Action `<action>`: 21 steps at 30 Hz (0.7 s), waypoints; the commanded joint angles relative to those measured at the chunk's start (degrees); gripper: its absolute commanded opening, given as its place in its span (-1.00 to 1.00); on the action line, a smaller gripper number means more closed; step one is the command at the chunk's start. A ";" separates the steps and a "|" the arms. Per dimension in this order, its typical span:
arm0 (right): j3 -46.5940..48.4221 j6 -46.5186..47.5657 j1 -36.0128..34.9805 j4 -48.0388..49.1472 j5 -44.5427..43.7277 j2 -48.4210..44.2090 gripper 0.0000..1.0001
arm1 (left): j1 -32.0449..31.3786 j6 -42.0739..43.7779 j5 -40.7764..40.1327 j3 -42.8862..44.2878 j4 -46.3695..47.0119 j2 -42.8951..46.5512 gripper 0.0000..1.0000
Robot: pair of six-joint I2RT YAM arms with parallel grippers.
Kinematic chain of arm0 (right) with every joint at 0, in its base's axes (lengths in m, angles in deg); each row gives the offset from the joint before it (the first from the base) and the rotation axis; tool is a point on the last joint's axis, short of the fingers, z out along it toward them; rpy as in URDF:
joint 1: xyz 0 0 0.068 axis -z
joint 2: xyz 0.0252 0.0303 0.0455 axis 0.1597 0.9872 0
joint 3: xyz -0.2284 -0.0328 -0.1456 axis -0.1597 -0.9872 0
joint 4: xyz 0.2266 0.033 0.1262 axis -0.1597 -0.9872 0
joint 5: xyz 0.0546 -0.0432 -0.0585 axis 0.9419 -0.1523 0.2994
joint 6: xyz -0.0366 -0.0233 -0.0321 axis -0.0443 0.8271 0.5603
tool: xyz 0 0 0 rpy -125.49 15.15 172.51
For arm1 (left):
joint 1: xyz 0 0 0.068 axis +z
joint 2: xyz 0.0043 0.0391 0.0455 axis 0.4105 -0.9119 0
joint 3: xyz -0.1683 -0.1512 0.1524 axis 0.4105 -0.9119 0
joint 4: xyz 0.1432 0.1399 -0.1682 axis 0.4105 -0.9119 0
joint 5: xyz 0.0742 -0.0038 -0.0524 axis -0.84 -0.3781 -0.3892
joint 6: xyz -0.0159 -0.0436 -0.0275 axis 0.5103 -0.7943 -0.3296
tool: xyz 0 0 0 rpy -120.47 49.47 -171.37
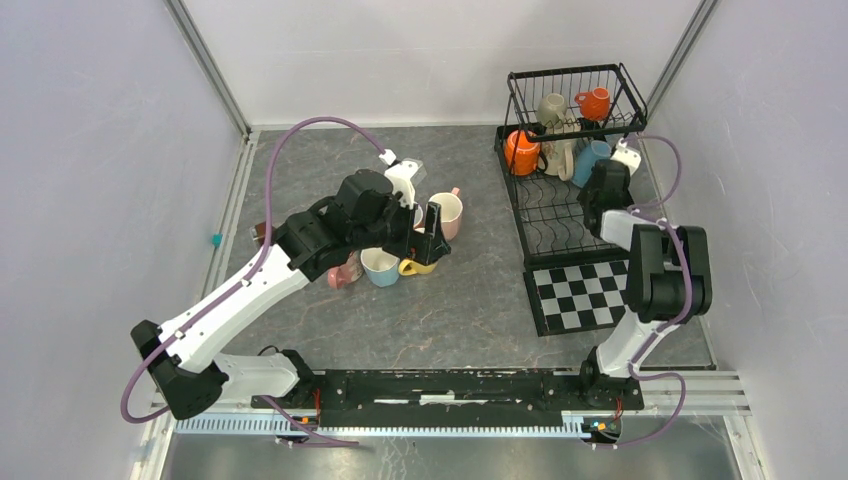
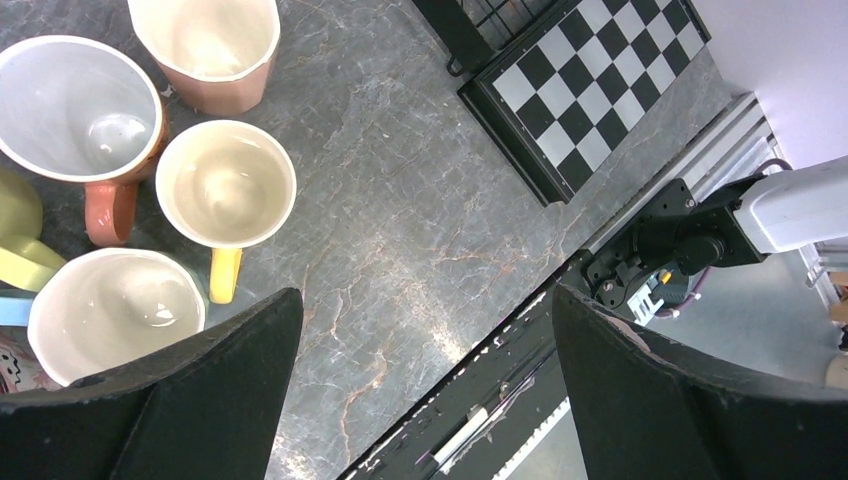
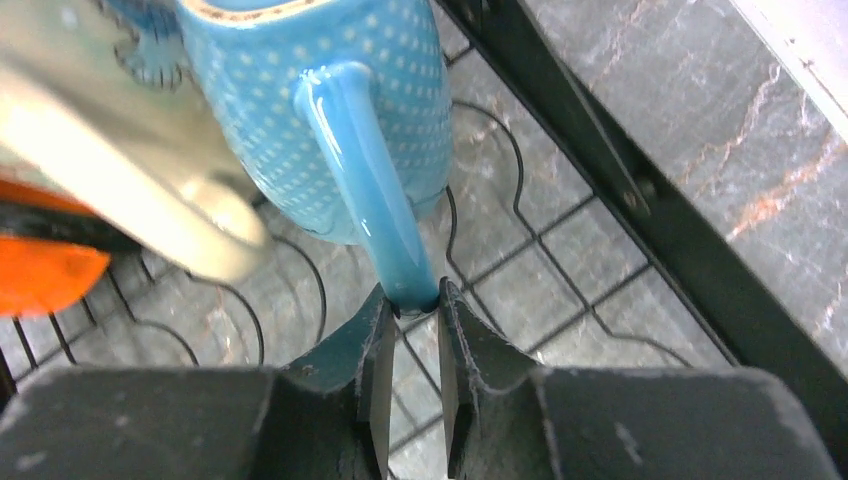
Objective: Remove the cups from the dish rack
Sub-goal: Move the cup to the dish rack.
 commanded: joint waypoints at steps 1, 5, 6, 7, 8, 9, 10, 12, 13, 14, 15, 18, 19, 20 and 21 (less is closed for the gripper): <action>-5.64 0.72 -0.93 2.57 -2.12 -6.13 -0.64 | 0.27 -0.24 1.35 -0.79 2.46 1.61 1.00; -9.87 0.38 -1.76 2.25 -2.36 -8.97 -0.65 | 0.26 -0.69 1.53 -1.50 2.61 2.34 1.00; -10.79 0.37 -1.98 1.97 -2.41 -9.81 -0.65 | 0.31 -0.77 1.63 -1.63 2.68 2.47 1.00; -11.58 0.37 -2.16 1.62 -2.51 -10.46 -0.65 | 0.27 -0.87 1.67 -1.81 2.68 2.66 1.00; -12.30 0.45 -2.27 1.27 -2.39 -11.38 -0.65 | 0.26 -1.01 1.67 -1.92 2.68 2.81 1.00; -13.19 0.59 -2.36 1.25 -2.14 -12.07 -0.63 | 0.27 -1.06 1.69 -2.03 2.73 3.02 1.00; -13.92 0.79 -2.43 1.26 -1.94 -12.80 -0.58 | 0.27 -1.14 1.57 -2.27 2.82 3.16 1.00; -15.07 1.69 -2.61 1.39 -0.93 -13.69 -0.46 | 0.27 -1.31 1.52 -2.58 2.93 3.31 1.00; -15.10 2.29 -2.67 1.22 -0.27 -13.71 -0.41 | 0.27 -1.40 1.58 -2.64 2.96 3.35 1.00; -14.94 2.88 -2.71 0.75 0.12 -13.56 -0.35 | 0.27 -1.41 1.69 -2.75 3.05 3.36 1.00; -14.64 3.57 -2.71 0.46 0.62 -13.25 -0.29 | 0.27 -1.41 1.68 -2.78 3.06 3.26 1.00; -13.08 5.09 -2.69 -1.52 1.40 -12.34 -0.12 | 0.24 -1.48 1.64 -2.79 3.06 3.22 1.00; -12.73 5.50 -2.71 -1.79 1.56 -12.24 -0.05 | 0.27 -1.41 1.64 -2.75 3.06 3.19 1.00; -12.41 5.95 -2.71 -2.04 1.53 -12.13 0.02 | 0.29 -1.40 1.52 -2.68 3.06 3.14 1.00; -12.00 6.29 -2.69 -2.35 1.29 -12.02 0.07 | 0.28 -1.41 1.57 -2.59 3.06 3.11 1.00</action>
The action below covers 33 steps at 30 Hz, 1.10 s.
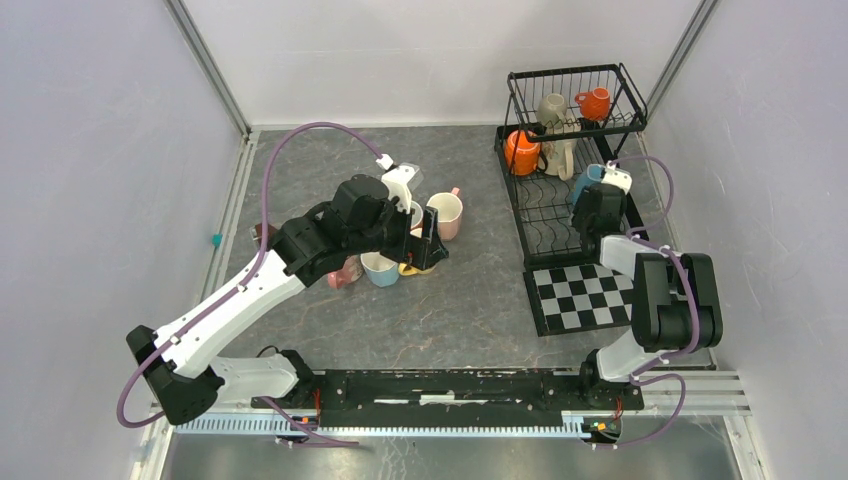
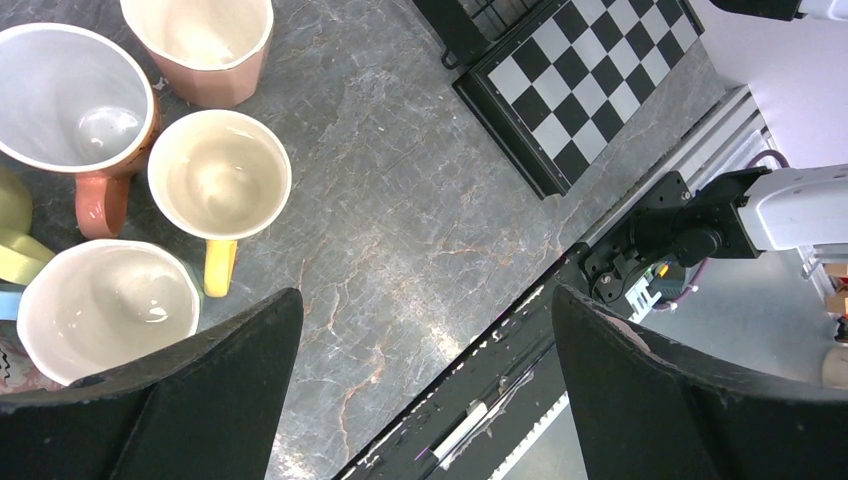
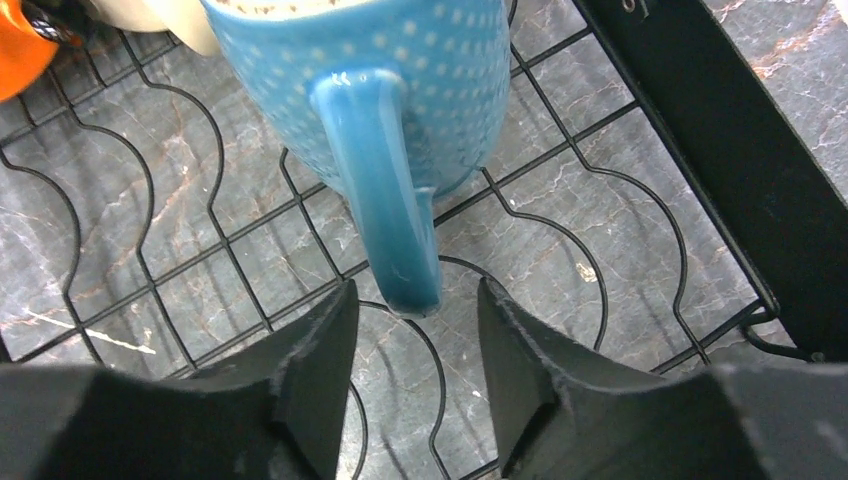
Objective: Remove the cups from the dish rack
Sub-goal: Move the cup to the dish rack, then unload the cup from the dish rack.
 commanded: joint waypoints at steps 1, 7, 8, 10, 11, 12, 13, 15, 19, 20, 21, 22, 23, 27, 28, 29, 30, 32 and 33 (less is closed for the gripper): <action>3.26 3.08 -0.13 -1.32 -0.08 0.20 0.13 | 0.29 -1.36 1.01 0.15 2.26 1.02 1.00; 7.00 5.42 -0.08 -2.15 -0.14 2.47 0.21 | 0.29 -1.10 0.81 0.14 2.13 0.83 1.00; 7.82 5.78 -0.08 -2.40 -0.05 3.26 0.20 | 0.29 -1.02 0.80 0.27 2.04 0.74 1.00; 9.93 6.48 0.00 -3.40 -0.15 4.76 0.16 | 0.29 -0.93 0.73 0.31 2.01 0.54 1.00; 10.99 6.73 0.00 -3.97 -0.18 5.60 0.13 | 0.28 -0.88 0.73 0.29 2.00 0.56 1.00; 11.81 7.03 0.00 -4.27 -0.21 6.13 0.11 | 0.29 -0.84 0.74 0.38 1.92 0.56 1.00; 12.27 7.26 0.00 -4.47 -0.28 6.69 0.10 | 0.29 -0.84 0.64 0.44 1.89 0.54 1.00; 13.28 7.45 0.08 -5.19 -0.17 7.49 0.08 | 0.29 -0.74 0.58 0.51 1.78 0.49 1.00; 12.94 7.29 0.07 -5.55 0.14 7.86 0.00 | 0.28 -0.74 0.59 0.61 1.84 0.07 1.00; 12.69 7.29 0.03 -5.37 0.22 7.85 -0.02 | 0.29 -0.75 0.56 0.66 1.83 -0.04 1.00; 12.29 7.30 0.05 -5.20 0.10 7.73 -0.06 | 0.30 -0.75 0.65 0.70 1.79 -0.07 1.00; 12.06 7.30 0.07 -5.01 0.01 7.76 -0.08 | 0.29 -0.75 0.70 0.66 1.82 -0.15 1.00; 11.92 7.53 0.08 -4.85 0.04 7.85 -0.10 | 0.29 -0.75 0.60 0.68 1.82 -0.11 1.00; 12.51 8.63 0.08 -4.86 -1.01 8.30 -0.38 | 0.29 -0.66 0.71 0.56 1.78 -0.25 1.00; 12.77 8.77 0.06 -4.90 -1.02 8.37 -0.45 | 0.29 -0.66 0.70 0.57 1.78 -0.28 1.00; 13.17 8.92 0.06 -5.20 -1.01 8.45 -0.54 | 0.29 -0.71 0.59 0.62 1.79 -0.24 1.00; 13.47 8.95 0.09 -5.49 -1.15 8.42 -0.63 | 0.33 -0.74 0.67 0.66 1.78 -0.22 1.00; 13.71 8.92 0.02 -6.10 -1.47 7.99 -0.82 | 0.23 -0.99 0.61 0.73 1.79 -0.24 1.00; 13.59 8.97 0.01 -6.39 -1.64 7.50 -0.91 | 0.29 -1.08 0.65 0.76 1.76 -0.24 1.00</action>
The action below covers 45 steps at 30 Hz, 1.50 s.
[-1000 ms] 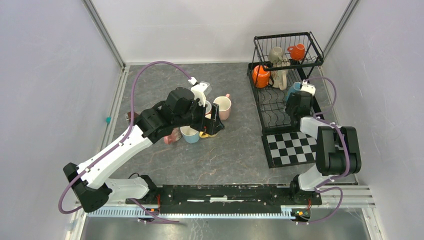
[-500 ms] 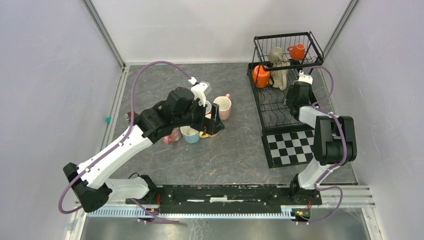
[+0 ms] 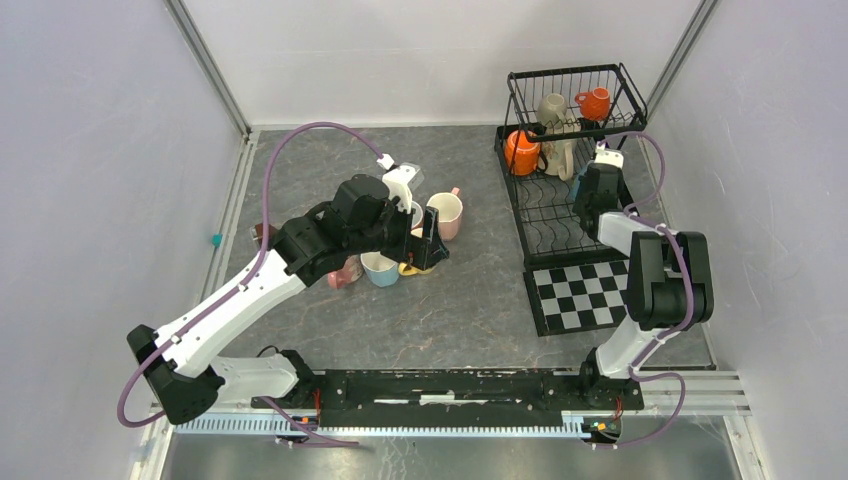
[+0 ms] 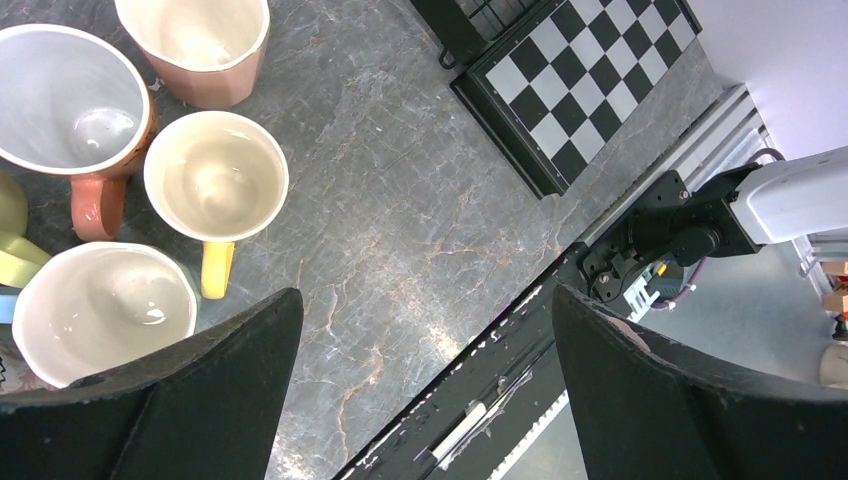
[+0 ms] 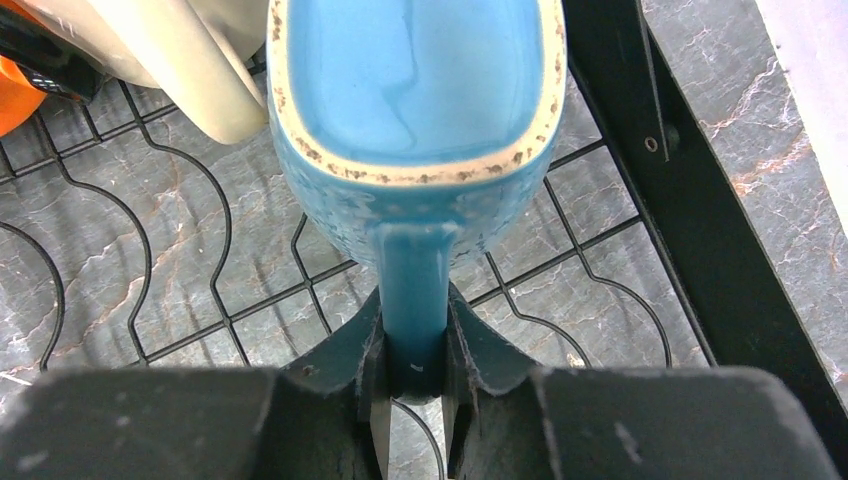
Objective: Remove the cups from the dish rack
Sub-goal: Unload the cup from the dish rack.
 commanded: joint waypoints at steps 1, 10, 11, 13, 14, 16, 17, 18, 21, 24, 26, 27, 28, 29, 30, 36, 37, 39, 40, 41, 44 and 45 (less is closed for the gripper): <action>1.83 0.78 -0.02 -0.79 -1.79 -0.78 -0.99 | 0.29 -1.18 0.24 0.66 1.57 -0.06 1.00; -0.61 -2.76 -0.02 -4.79 -3.42 -9.25 -1.00 | 0.42 -4.62 0.77 -0.49 3.85 0.03 1.00; -0.86 -3.28 -0.11 -5.10 -3.42 -10.13 -1.00 | 0.38 -4.99 0.74 -0.50 4.08 0.03 1.00; -0.93 -3.98 -0.07 -6.45 -3.36 -11.85 -1.00 | 0.38 -5.62 0.64 -0.59 4.38 0.18 1.00; -0.90 -4.33 -0.15 -7.32 -3.41 -12.84 -1.00 | 0.45 -6.10 0.52 -0.75 4.67 0.33 1.00; -1.00 -5.15 -0.19 -9.03 -3.16 -14.80 -1.00 | 0.55 -6.99 0.49 -1.20 5.27 0.67 1.00; -1.28 -5.54 -0.28 -9.75 -2.94 -16.01 -1.00 | 0.68 -7.47 0.54 -1.49 5.66 0.80 1.00; -1.64 -6.00 -0.35 -10.32 -2.69 -17.15 -1.00 | 0.81 -7.95 0.49 -1.72 6.14 0.86 1.00; -2.88 -7.11 -0.68 -12.82 -1.79 -21.33 -1.00 | 1.15 -9.15 1.14 -1.91 6.97 0.86 1.00; -3.79 -7.78 -1.12 -15.55 -0.81 -25.83 -1.00 | 1.60 -10.43 1.76 -2.15 7.84 1.07 1.00; -4.38 -7.88 -1.41 -17.09 1.17 -28.63 -1.00 | 1.99 -11.29 2.15 -2.55 8.68 1.30 1.00; -4.58 -7.88 -1.59 -18.01 1.42 -30.01 -1.00 | 2.23 -11.77 2.41 -2.81 9.15 1.42 1.00; -4.99 -7.86 -1.56 -18.85 2.32 -31.64 -1.00 | 2.43 -12.24 2.68 -3.08 9.67 1.50 1.00; -5.30 -7.71 -1.60 -19.69 3.57 -33.43 -1.00 | 2.78 -12.80 2.94 -3.42 10.26 1.64 1.00; -5.27 -7.52 -1.53 -20.86 3.92 -34.67 -1.00 | 3.19 -13.38 3.38 -3.84 10.77 1.78 1.00; -5.91 -9.40 -4.12 -24.54 15.10 -42.45 -1.00 | 6.39 -19.51 7.56 -7.77 17.65 2.91 1.00; -5.93 -9.96 -4.46 -24.75 16.33 -43.56 -1.00 | 6.94 -20.79 8.22 -8.40 19.04 2.99 1.00; -6.02 -11.34 -5.51 -24.47 20.43 -45.45 -1.00 | 7.84 -23.32 9.15 -9.60 21.60 3.25 1.00; -5.90 -11.93 -6.02 -24.25 22.32 -46.13 -1.00 | 8.18 -24.60 9.52 -10.33 23.02 3.42 1.00; -5.55 -12.52 -6.77 -24.21 23.80 -46.52 -1.00 | 8.52 -25.71 9.72 -10.95 24.06 3.61 1.00; -5.21 -15.00 -8.85 -22.35 28.58 -47.44 -1.00 | 9.77 -30.11 10.41 -14.19 29.63 4.49 1.00; -5.38 -16.34 -9.78 -21.29 30.49 -47.63 -1.00 | 10.07 -31.44 10.65 -15.35 31.57 4.80 1.00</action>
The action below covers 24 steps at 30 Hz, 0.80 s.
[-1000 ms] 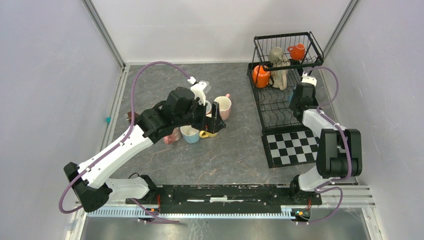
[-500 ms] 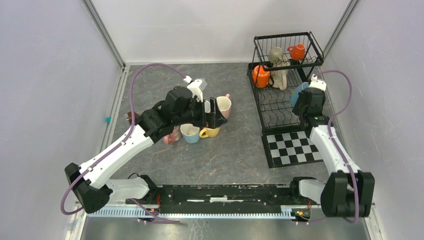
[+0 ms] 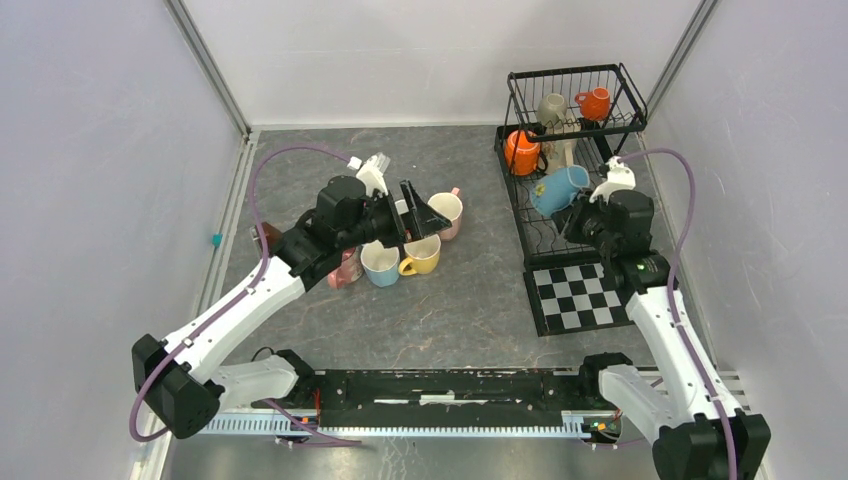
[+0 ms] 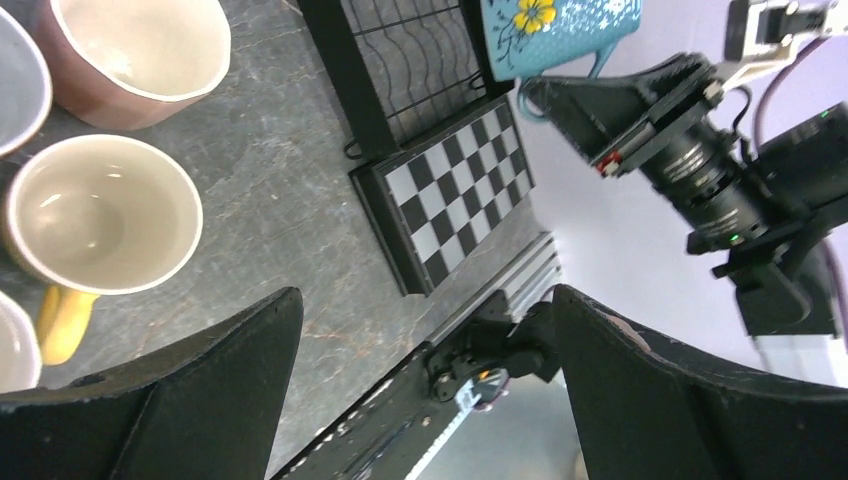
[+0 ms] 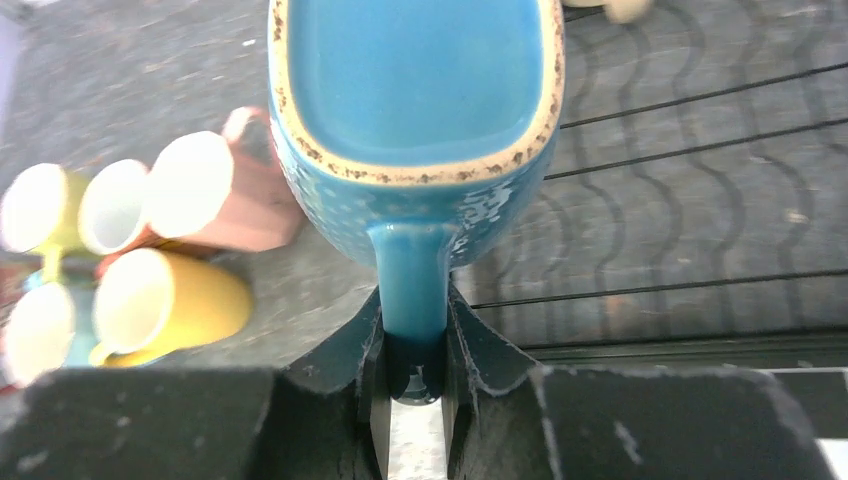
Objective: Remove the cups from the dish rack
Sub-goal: Unload the cup from the dish rack, then place the cup at the center of the board.
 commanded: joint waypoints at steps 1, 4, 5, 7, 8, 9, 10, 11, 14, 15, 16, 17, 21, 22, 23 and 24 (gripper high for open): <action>1.07 -5.66 -3.09 8.56 10.95 -2.24 -1.00 | 1.58 -10.17 2.73 -4.19 12.92 2.51 1.00; 0.73 -9.02 -5.36 11.86 14.51 -2.46 -1.00 | 1.98 -13.82 2.66 -6.65 18.80 2.72 1.00; 0.45 -10.55 -5.97 13.24 15.98 -2.57 -1.00 | 2.06 -14.64 2.65 -7.14 20.69 2.55 1.00; 0.11 -13.39 -7.06 16.39 18.68 -2.55 -1.00 | 2.16 -16.24 2.80 -7.64 23.46 1.98 1.00; -0.05 -14.57 -7.53 17.15 19.98 -2.55 -1.00 | 2.24 -16.84 2.94 -7.89 24.93 1.73 1.00; -0.16 -16.03 -8.00 19.61 21.26 -2.39 -1.00 | 2.38 -17.66 3.21 -8.21 26.47 1.46 1.00; -0.38 -17.52 -8.52 21.27 22.43 -2.11 -1.00 | 2.49 -18.41 3.54 -8.49 28.18 1.17 1.00; -0.55 -18.61 -9.01 22.58 23.54 -1.89 -1.00 | 2.58 -19.01 3.79 -8.68 29.43 0.86 1.00; -0.86 -21.69 -10.58 26.42 25.99 -0.88 -1.00 | 3.09 -21.44 5.10 -9.31 34.07 -0.36 1.00; -1.16 -22.72 -11.04 28.20 26.82 -0.54 -1.00 | 3.29 -22.17 5.63 -9.39 35.40 -0.65 1.00; -1.50 -24.30 -11.49 29.83 27.80 -0.27 -1.00 | 3.36 -22.74 6.08 -9.50 36.53 -1.07 1.00; -1.91 -25.70 -11.90 31.74 28.60 0.01 -1.00 | 3.54 -23.42 6.47 -9.59 37.54 -1.40 1.00; -2.18 -28.03 -13.79 34.97 29.50 1.01 -1.00 | 3.97 -26.43 7.87 -10.54 42.79 -2.45 1.00; -2.35 -28.56 -14.24 35.76 29.67 1.28 -1.00 | 4.17 -27.30 8.14 -10.63 43.92 -2.83 1.00; -2.59 -29.08 -14.89 36.49 29.85 1.57 -1.00 | 4.11 -28.05 8.57 -10.73 45.41 -3.15 1.00; -2.91 -29.70 -15.32 37.49 29.88 1.74 -1.00 | 4.24 -28.81 8.92 -10.74 46.76 -3.59 1.00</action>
